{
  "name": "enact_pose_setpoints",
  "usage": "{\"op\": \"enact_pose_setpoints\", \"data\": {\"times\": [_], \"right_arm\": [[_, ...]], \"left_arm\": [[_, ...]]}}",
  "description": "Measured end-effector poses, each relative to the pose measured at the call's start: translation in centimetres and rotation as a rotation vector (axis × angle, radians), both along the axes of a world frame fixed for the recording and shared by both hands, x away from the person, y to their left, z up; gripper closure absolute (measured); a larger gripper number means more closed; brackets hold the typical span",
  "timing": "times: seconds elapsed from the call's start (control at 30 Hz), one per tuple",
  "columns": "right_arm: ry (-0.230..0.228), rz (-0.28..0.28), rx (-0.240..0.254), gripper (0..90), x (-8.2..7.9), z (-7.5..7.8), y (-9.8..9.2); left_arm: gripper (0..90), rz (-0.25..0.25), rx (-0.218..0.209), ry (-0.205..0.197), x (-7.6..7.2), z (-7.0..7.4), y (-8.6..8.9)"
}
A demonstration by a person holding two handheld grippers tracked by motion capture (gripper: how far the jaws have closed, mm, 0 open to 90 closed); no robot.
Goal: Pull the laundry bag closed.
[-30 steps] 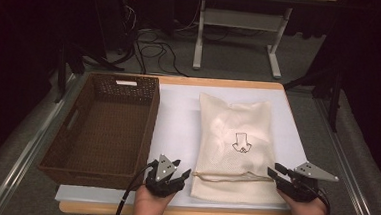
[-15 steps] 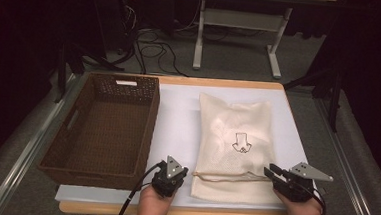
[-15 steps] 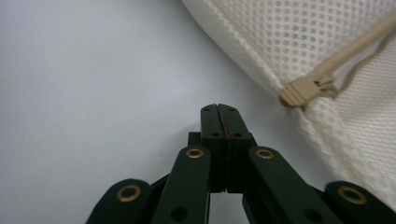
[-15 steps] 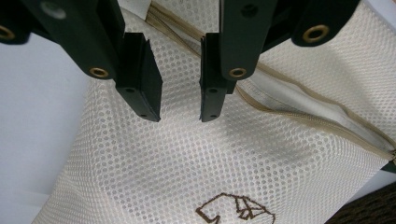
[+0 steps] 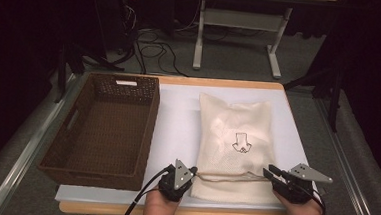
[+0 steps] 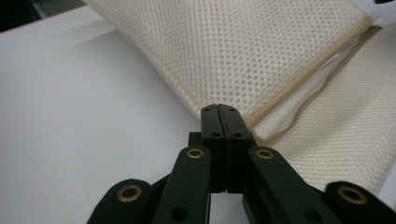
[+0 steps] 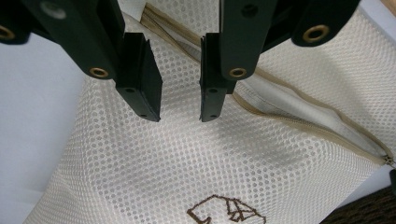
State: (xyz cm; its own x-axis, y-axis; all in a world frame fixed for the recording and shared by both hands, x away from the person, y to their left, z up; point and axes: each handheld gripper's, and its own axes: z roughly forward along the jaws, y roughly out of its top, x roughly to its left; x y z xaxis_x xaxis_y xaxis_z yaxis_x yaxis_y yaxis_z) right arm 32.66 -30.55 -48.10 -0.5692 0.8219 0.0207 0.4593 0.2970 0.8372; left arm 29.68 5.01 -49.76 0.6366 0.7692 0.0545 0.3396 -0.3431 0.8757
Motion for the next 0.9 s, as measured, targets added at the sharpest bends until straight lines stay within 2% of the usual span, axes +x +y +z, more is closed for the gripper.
{"op": "enact_pose_setpoints", "data": {"times": [0.13, 0.3, 0.37, 0.43, 0.47, 0.53, 0.57, 0.67, 0.7, 0.73, 0.77, 0.9], "right_arm": [[0.001, 0.004, -0.005, 70.2, 0.1, 0.0, 0.1], [0.001, 0.006, -0.01, 70.2, 0.1, 0.0, 0.4], [0.002, 0.004, -0.009, 70.1, 0.0, 0.1, 0.4], [-0.001, 0.006, -0.009, 70.2, 0.0, 0.1, 0.4], [0.0, 0.004, -0.008, 70.2, 0.0, 0.1, 0.3], [-0.001, 0.004, -0.007, 70.2, -0.1, 0.1, 0.2], [-0.002, 0.004, -0.007, 70.2, -0.1, 0.2, 0.2], [-0.001, 0.007, 0.004, 70.1, -0.2, 0.3, 0.3], [-0.001, 0.007, 0.004, 70.1, -0.2, 0.3, 0.3], [-0.01, 0.021, 0.002, 70.0, -0.2, 0.4, 0.5], [-0.01, 0.021, 0.002, 70.0, -0.2, 0.4, 0.5], [-0.037, 0.069, 0.014, 68.6, -0.9, 1.0, 1.7]], "left_arm": [[87.0, -0.036, -0.009, 0.003, -0.2, 0.0, -0.3], [83.4, -0.057, -0.012, -0.001, -0.5, 0.1, -0.5], [79.1, -0.052, -0.02, -0.003, -0.5, 0.2, -0.5], [71.2, -0.037, -0.033, 0.005, -0.5, 0.3, -0.2], [65.7, -0.028, -0.042, 0.041, -0.5, 0.2, 0.3], [59.3, 0.0, -0.001, 0.094, -0.4, -0.4, 0.5], [56.5, 0.003, -0.002, 0.122, -0.3, -0.7, 0.7], [53.4, 0.004, -0.041, 0.189, 0.1, -1.4, 1.0], [53.4, 0.004, -0.041, 0.189, 0.1, -1.4, 1.0], [53.6, 0.004, -0.064, 0.213, 0.3, -1.6, 1.1], [54.5, 0.004, -0.064, 0.213, 0.3, -1.6, 1.1], [56.7, -0.018, -0.076, 0.263, 0.8, -2.1, 1.1]]}}
